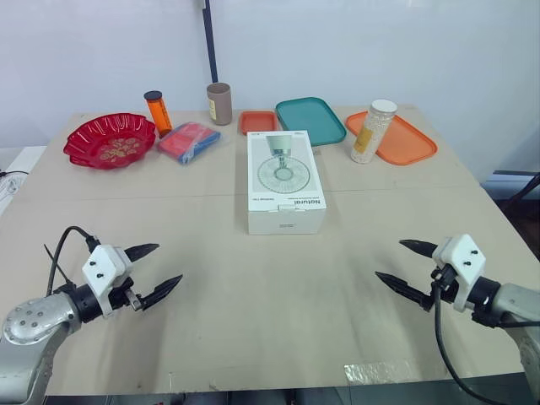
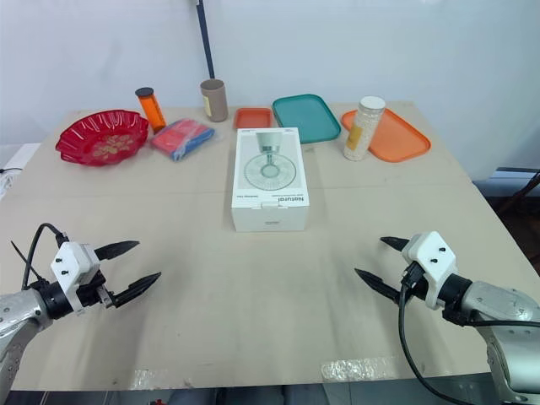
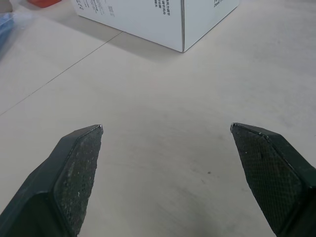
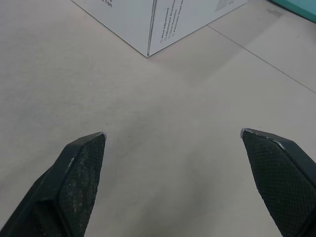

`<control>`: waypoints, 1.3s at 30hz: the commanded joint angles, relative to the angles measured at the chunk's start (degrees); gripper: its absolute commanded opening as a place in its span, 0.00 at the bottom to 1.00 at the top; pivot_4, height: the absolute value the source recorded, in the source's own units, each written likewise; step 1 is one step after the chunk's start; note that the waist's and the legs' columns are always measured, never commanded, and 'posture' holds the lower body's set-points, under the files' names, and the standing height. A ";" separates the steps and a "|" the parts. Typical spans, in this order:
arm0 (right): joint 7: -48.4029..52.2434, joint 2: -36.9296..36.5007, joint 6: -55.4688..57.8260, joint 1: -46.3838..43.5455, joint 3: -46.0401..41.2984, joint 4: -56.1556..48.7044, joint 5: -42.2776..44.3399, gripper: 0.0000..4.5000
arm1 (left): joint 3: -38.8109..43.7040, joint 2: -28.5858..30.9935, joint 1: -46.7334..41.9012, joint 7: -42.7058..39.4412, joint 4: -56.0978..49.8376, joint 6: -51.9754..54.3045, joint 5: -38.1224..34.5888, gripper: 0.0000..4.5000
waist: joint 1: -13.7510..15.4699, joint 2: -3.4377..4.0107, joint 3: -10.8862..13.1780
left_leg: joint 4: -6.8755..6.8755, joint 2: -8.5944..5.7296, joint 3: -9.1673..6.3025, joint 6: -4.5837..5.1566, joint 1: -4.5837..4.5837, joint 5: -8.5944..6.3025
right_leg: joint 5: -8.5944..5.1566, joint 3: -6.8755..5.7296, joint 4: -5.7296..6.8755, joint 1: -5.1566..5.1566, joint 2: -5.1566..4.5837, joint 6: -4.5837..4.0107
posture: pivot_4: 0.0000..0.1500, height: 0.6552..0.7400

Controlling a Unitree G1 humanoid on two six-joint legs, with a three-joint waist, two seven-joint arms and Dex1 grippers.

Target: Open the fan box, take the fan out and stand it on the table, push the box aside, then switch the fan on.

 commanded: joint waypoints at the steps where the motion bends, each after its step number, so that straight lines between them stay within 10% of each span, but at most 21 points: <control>1: -0.24 0.02 0.02 -1.08 -0.29 -1.27 0.75 1.00 | 0.17 -0.32 -0.31 0.46 -1.77 0.24 -1.02 0.98 | 0.00 0.00 0.00 | 0.00 0.00 0.00 0.00 0.00 0.00 | 0.00 0.00 0.00 0.00 0.00 0.00 | 1.00 1.00; 33: -2.04 1.63 1.26 -2.18 0.78 -2.59 1.49 1.00 | -1.33 -0.07 -14.98 2.42 -1.59 9.95 -7.61 0.98 | 0.20 -0.03 -0.02 | 0.09 0.00 -0.01 -0.01 -0.01 0.00 | 0.10 -0.01 0.02 0.02 0.01 0.01 | 1.00 1.00; 39: -3.04 2.28 1.39 -3.38 1.53 -2.99 1.29 1.00 | -7.56 -3.59 -35.38 7.25 9.02 13.80 -3.89 0.59 | 0.10 -0.16 -0.17 | 0.16 -0.02 -0.03 -0.08 -0.02 0.05 | 0.19 -0.03 0.01 0.05 0.03 0.03 | 1.00 1.00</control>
